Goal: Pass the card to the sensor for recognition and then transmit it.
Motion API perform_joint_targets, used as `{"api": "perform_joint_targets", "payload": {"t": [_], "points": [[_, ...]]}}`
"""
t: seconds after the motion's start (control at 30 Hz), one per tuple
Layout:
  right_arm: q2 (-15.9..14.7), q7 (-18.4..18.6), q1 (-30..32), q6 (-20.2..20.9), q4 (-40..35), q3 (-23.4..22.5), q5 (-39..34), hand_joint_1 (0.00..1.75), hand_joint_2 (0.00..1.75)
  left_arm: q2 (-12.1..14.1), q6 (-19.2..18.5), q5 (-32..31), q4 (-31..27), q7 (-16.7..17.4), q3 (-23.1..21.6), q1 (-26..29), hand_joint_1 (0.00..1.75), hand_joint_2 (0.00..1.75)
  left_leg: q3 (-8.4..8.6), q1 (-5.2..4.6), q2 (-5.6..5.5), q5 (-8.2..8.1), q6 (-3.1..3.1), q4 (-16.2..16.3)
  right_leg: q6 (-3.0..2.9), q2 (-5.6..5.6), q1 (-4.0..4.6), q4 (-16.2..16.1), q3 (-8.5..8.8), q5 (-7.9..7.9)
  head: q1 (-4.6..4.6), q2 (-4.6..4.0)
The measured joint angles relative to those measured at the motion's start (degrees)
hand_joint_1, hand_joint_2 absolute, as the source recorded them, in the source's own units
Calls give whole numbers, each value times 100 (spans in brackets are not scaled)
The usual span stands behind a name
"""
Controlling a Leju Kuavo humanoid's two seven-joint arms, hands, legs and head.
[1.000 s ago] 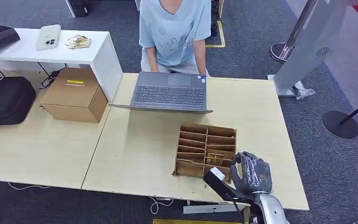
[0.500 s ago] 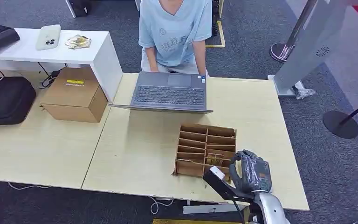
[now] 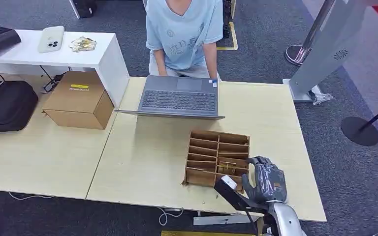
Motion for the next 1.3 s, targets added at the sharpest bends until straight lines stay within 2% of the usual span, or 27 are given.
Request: {"api": "perform_joint_targets", "payload": {"t": [0.07, 0.27, 0.4, 0.63, 0.7, 0.83, 1.0, 1.3], "points": [[0, 0, 0, 2, 0, 0, 9, 86, 175, 0, -2, 0, 0, 0, 0, 0, 0, 0, 0, 0, 0, 0, 0, 0, 0, 0, 0, 0, 0, 0, 0, 0], [0, 0, 0, 2, 2, 0, 11, 96, 175, -2, -7, 9, 0, 0, 0, 0, 0, 0, 0, 0, 0, 0, 0, 0, 0, 0, 0, 0, 0, 0, 0, 0], [0, -2, -3, 2, 2, 0, 11, 91, 175, -2, -13, 11, 0, 0, 0, 0, 0, 0, 0, 0, 0, 0, 0, 0, 0, 0, 0, 0, 0, 0, 0, 0], [0, -20, -29, 0, 20, 4, 2, 94, 175, 0, -13, 20, 0, -4, 0, 0, 0, 0, 0, 0, 0, 0, 0, 0, 0, 0, 0, 0, 0, 0, 0, 0], [0, -30, -42, 0, 24, 4, 2, 86, 175, 0, -13, 20, 0, -7, 0, 0, 0, 0, 0, 0, 0, 0, 0, 0, 0, 0, 0, 0, 0, 0, 0, 0], [0, -33, -61, 0, 35, 4, 2, 86, 175, -2, -13, 26, 0, -13, 0, 0, 0, 0, 0, 0, 0, 0, 0, 0, 0, 0, 0, 0, 0, 0, 0, 0], [0, -48, -84, -2, 48, 9, 4, 75, 175, -2, -22, 39, 0, -35, 0, 0, 0, 0, 0, 0, 0, 0, 0, 0, 0, 0, 0, 0, 0, 0, 0, 0], [-17, -114, -164, 2, 109, 66, 26, 75, 175, -2, -50, 26, 0, -72, 0, 0, 0, 0, 0, 0, 0, 0, 0, 0, 0, 0, 0, 0, 0, 0, 0, 0]]}}
